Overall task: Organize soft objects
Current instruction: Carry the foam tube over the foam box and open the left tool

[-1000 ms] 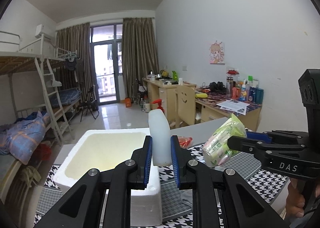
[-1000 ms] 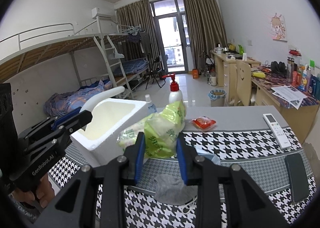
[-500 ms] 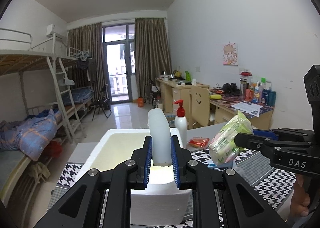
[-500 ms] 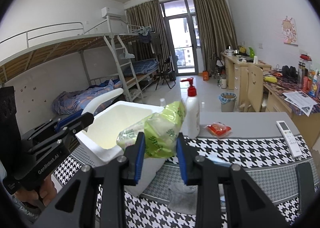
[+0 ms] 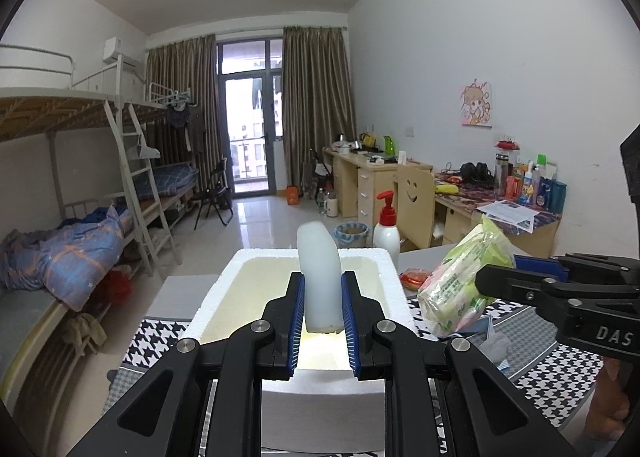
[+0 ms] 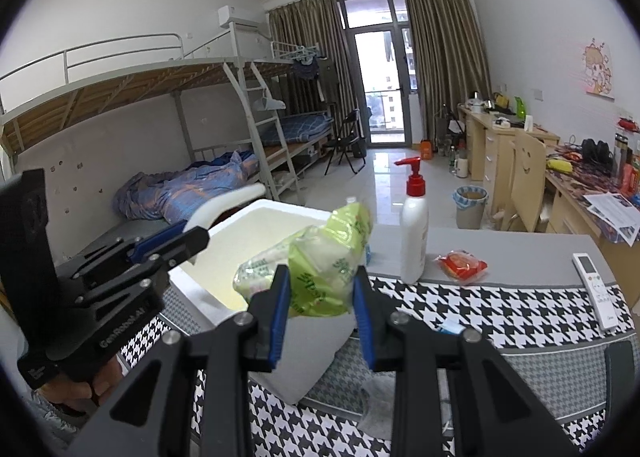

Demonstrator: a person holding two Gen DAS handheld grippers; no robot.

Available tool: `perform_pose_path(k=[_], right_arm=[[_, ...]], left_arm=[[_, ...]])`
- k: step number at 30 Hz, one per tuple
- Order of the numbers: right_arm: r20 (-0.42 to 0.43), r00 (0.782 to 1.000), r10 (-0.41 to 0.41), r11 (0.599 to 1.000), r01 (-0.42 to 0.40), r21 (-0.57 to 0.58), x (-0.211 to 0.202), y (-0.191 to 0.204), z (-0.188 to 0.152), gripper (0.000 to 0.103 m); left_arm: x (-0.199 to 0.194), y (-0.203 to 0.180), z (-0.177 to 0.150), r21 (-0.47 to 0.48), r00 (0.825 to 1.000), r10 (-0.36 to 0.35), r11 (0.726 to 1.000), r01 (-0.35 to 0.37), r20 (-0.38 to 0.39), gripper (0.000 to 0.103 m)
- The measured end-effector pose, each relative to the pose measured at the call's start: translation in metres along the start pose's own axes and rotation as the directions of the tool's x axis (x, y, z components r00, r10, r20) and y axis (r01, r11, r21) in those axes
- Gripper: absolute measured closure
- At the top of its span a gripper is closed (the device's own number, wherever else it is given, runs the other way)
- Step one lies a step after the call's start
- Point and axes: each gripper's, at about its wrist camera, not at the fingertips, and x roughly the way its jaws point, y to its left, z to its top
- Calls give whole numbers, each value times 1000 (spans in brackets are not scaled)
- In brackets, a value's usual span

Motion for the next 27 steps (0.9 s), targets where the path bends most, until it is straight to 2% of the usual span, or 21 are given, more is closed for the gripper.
perform_pose_path(k=[7, 21, 27], right_arm=[[-5, 1000, -21, 1000, 21, 3, 4, 2, 1, 68], [-16, 999, -46, 999, 46, 16, 8, 4, 4, 68], [-16, 998, -57, 998, 58, 18, 8, 3, 5, 68]], left_arm=[[15, 3, 0, -11, 999, -27, 1000, 26, -28, 83], [33, 11, -3, -10, 997, -34, 999, 33, -68, 83], [32, 11, -2, -9, 998, -30, 1000, 30, -62, 78]])
